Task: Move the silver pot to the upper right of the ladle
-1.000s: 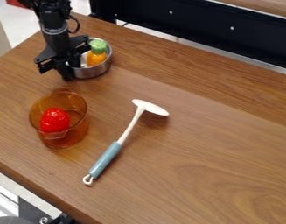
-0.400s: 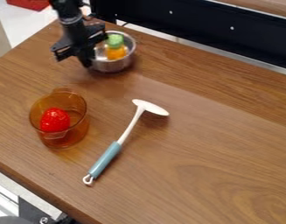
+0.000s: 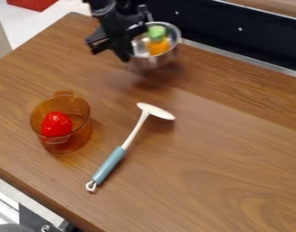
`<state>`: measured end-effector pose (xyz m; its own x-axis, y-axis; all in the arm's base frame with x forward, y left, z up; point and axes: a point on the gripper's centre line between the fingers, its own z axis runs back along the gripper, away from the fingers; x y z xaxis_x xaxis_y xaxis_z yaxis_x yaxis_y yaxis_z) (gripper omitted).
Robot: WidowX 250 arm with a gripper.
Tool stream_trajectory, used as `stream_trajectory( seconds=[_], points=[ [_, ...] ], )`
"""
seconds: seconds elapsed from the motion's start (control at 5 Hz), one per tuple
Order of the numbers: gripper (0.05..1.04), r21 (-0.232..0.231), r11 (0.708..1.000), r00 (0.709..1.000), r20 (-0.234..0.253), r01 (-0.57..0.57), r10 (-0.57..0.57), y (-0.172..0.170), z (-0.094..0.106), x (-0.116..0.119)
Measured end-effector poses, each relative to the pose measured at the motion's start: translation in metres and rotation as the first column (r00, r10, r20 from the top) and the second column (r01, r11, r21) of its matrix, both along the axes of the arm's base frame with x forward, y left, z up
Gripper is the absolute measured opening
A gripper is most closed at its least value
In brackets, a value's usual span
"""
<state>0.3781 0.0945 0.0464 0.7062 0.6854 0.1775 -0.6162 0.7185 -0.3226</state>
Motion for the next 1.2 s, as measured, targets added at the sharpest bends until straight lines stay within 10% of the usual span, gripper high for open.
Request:
stream_trajectory(
  seconds=[0.6, 1.2],
  points=[
    [0.061, 0.05, 0.945, 0.946, -0.034, 0.324, -0.323, -0.125, -0.004, -0.022],
    [0.061, 0.105, 0.922, 0.927, -0.077, 0.374, -0.367, -0.129, -0.025, -0.042]
  ],
)
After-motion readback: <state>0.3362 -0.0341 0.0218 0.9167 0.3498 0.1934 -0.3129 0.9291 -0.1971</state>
